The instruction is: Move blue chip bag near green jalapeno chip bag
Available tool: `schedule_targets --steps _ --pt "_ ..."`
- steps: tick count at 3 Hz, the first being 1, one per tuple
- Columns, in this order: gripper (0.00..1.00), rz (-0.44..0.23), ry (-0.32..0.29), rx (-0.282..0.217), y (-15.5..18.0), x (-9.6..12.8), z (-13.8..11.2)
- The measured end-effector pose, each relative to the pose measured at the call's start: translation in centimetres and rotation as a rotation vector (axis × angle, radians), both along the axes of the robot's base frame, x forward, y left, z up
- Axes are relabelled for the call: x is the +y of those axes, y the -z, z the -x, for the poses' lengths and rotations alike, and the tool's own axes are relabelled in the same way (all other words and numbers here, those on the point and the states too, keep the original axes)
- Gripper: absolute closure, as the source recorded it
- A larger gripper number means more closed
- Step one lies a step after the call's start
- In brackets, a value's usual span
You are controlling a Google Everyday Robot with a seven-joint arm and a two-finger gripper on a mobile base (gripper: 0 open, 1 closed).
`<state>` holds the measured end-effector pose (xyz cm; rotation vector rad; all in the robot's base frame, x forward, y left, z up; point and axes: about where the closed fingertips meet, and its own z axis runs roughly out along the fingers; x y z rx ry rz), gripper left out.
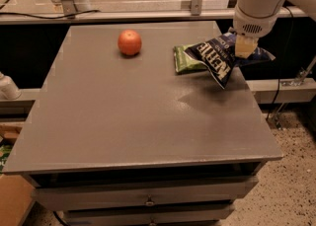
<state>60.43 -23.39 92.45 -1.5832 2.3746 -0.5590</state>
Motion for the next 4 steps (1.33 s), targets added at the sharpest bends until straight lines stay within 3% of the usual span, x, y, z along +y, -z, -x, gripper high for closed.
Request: schedule_targets --steps 1,4 --pt "1.00 0.005 -0.032 0.012 1.3 -0.1 0.2" --pt "1.00 -0.045 -0.272 0.026 4.5 3.1 -1.7"
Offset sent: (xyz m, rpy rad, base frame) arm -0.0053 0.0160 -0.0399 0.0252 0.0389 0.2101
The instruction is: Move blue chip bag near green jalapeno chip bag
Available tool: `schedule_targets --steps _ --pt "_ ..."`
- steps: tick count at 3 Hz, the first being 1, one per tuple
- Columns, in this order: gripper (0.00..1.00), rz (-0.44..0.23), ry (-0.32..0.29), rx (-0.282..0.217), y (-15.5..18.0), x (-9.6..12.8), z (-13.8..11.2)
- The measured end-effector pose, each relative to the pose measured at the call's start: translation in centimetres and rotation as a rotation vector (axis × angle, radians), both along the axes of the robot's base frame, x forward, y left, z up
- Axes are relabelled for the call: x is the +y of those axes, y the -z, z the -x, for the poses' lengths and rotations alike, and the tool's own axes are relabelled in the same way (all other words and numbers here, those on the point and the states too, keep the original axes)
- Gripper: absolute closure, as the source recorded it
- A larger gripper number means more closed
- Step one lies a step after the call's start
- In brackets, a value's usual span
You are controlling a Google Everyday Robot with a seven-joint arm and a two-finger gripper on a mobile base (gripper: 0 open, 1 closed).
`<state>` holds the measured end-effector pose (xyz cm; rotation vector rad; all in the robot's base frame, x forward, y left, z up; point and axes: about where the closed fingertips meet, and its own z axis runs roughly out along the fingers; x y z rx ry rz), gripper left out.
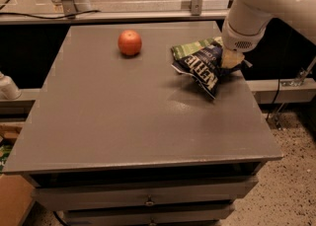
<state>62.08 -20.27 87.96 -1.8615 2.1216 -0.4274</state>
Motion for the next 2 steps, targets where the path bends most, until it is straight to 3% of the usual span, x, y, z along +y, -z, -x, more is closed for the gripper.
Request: schedule_targets --steps 2 --pt "1.00 -0.028 -0.091 -0.020 0.5 -0.4 -2.9"
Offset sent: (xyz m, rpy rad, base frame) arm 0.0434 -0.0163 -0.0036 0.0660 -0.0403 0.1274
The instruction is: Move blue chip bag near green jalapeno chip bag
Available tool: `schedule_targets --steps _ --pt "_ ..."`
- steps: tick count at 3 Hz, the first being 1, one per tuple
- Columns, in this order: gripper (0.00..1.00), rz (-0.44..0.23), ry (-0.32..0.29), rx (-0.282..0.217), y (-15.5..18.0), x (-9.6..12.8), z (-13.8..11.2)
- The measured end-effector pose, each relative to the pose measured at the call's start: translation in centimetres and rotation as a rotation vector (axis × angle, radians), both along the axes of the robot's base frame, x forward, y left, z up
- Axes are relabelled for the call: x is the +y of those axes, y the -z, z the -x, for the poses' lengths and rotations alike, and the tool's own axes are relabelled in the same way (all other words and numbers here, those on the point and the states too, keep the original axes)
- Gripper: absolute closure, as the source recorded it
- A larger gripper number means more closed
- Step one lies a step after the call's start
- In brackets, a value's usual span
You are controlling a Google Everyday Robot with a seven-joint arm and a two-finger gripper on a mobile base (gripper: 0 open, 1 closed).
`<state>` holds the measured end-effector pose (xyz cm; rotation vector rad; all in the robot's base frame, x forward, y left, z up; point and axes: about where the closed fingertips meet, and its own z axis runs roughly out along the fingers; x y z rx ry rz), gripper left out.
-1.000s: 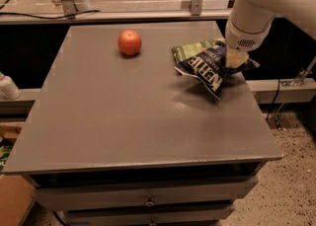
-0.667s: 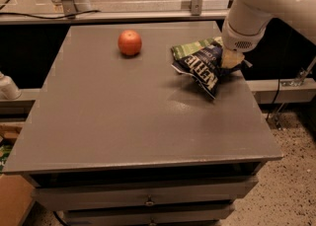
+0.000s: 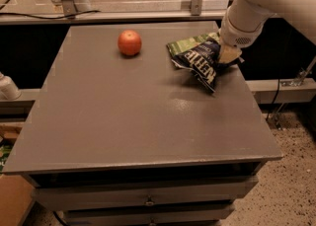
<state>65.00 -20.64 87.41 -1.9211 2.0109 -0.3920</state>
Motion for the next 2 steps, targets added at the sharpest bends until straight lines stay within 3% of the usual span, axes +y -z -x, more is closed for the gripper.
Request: schedule_targets --steps 2 --pt "1.00 -0.059 -0.064 -0.040 -0.9 1.2 -2.8"
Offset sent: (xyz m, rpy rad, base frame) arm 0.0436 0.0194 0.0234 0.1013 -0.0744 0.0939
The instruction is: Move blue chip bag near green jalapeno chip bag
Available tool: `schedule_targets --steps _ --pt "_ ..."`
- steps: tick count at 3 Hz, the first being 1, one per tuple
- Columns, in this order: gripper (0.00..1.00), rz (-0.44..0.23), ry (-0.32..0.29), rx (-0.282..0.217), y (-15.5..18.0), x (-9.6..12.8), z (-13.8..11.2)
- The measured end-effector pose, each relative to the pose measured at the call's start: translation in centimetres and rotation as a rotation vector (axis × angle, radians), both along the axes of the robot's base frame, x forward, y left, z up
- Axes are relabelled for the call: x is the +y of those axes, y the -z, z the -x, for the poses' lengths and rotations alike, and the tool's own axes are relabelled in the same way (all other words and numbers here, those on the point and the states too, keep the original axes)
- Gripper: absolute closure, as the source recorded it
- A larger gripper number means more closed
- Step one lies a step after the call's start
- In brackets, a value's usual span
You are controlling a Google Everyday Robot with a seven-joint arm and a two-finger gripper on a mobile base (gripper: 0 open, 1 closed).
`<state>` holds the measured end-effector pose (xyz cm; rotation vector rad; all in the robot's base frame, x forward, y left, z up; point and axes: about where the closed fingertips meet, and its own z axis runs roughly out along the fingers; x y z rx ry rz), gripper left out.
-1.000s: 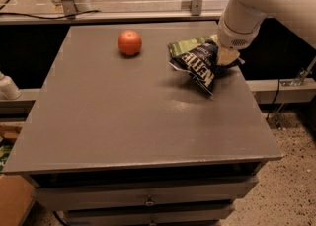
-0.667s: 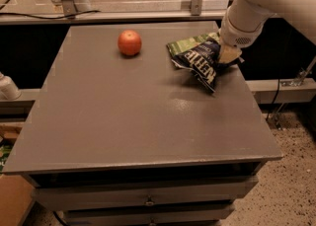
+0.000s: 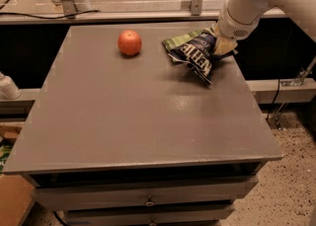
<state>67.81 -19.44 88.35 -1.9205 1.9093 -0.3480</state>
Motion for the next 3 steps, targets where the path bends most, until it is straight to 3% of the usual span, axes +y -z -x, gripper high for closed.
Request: schedule_targets --steps 1,3 --pt "1.00 -0.002 -0.003 -0.003 -0.3 0.0 -0.1" --pt "1.00 0.044 0.043 0.014 -0.9 -3.7 1.6"
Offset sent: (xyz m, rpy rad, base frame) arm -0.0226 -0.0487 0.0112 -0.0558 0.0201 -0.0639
